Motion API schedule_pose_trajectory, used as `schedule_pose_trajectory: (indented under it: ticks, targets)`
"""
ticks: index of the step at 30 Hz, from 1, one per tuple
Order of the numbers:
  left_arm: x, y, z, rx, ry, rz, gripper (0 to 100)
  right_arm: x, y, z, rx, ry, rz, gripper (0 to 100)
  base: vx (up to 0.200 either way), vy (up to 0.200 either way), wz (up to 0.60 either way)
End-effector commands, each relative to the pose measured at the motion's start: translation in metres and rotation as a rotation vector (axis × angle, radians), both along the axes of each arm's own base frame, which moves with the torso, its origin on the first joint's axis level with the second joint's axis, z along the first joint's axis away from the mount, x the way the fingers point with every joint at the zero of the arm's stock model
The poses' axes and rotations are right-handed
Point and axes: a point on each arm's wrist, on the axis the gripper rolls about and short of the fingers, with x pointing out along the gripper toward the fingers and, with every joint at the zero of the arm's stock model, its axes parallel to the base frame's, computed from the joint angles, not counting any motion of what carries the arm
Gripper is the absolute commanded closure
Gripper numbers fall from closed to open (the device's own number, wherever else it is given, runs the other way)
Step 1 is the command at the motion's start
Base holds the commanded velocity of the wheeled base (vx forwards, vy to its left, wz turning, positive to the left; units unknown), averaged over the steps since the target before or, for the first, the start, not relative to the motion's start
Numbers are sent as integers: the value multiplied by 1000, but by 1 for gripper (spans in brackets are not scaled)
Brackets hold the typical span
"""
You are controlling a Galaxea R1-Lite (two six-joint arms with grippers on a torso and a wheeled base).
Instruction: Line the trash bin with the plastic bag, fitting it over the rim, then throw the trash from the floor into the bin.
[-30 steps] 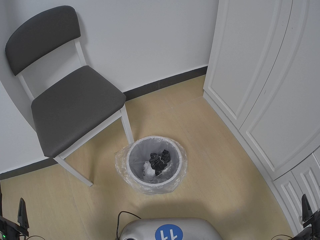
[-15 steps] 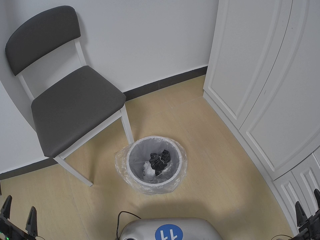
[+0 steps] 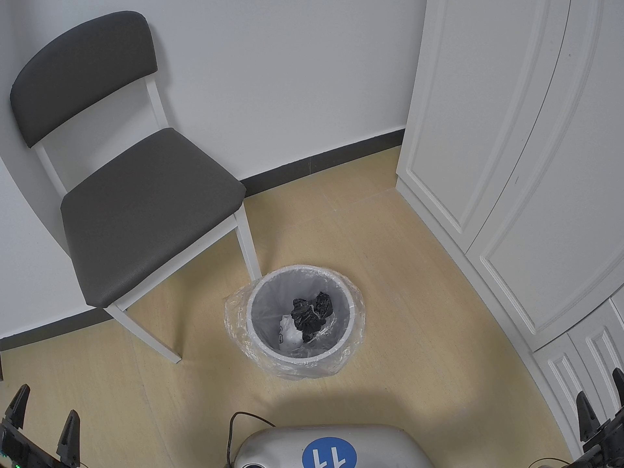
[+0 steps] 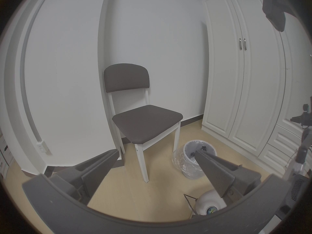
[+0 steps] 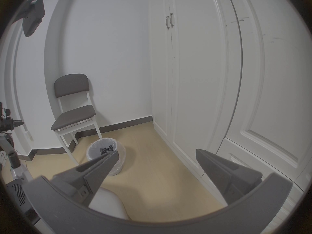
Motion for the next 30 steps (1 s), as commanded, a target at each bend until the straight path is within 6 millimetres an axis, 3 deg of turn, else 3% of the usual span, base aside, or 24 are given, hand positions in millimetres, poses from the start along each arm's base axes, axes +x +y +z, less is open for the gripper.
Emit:
schedule_pose_trajectory:
  ticks: [1, 30]
  targets:
    - [0, 0, -5, -1, 2, 2, 0, 0, 0, -5, 0, 3, 0, 0, 0, 0, 0]
    - [0, 0, -5, -6, 0, 2, 0, 0, 0, -5, 14, 3, 2, 0, 0, 0, 0]
